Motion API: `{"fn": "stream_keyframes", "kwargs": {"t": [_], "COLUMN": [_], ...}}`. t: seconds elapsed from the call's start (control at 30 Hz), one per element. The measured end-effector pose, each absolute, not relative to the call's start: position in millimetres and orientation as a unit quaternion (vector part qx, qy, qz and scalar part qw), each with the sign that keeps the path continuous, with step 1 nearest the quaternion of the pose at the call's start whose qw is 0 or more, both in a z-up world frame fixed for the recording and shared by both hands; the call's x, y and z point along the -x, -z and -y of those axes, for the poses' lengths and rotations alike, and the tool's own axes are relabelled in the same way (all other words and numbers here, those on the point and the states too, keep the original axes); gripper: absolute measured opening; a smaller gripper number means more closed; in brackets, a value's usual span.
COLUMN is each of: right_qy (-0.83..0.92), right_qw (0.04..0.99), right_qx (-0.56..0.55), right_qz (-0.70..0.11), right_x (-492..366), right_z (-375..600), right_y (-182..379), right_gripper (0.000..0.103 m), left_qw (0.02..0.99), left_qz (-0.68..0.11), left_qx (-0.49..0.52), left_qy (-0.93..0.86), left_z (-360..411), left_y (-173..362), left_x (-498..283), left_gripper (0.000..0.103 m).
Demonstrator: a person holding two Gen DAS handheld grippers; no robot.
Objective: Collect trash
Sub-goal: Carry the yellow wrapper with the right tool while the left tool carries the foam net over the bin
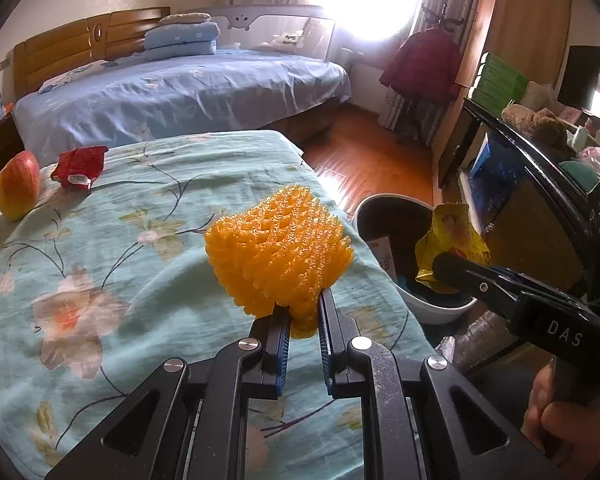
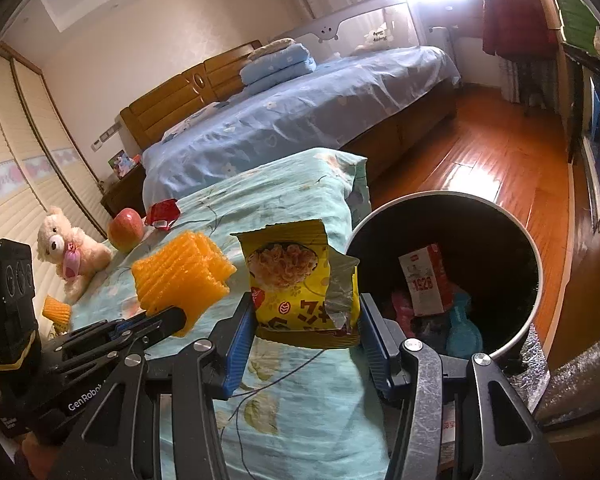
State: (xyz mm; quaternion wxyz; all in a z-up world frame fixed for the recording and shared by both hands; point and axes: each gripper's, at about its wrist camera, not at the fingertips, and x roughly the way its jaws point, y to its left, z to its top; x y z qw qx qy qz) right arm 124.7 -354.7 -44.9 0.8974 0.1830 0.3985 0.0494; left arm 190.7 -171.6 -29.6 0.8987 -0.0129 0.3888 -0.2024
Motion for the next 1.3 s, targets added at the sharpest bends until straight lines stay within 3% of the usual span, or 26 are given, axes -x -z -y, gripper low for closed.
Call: {"fn": "stream_keyframes", "kwargs": {"t": [1.3], "right_qy": [-0.015], "right_qw": [0.897], "right_qx": [-0.201], "right_qz": [-0.394], "right_x": [-118], "right_z": [394], "right_y": [50], "right_gripper": [0.051], "left_qw": [0.888], "left_qz": [-0.392], "left_qx": [-0.007], "left_qy": [0.240], "left_z": [218], "left_y": [32], "left_x": [-205], "left_gripper": [0.012]}}
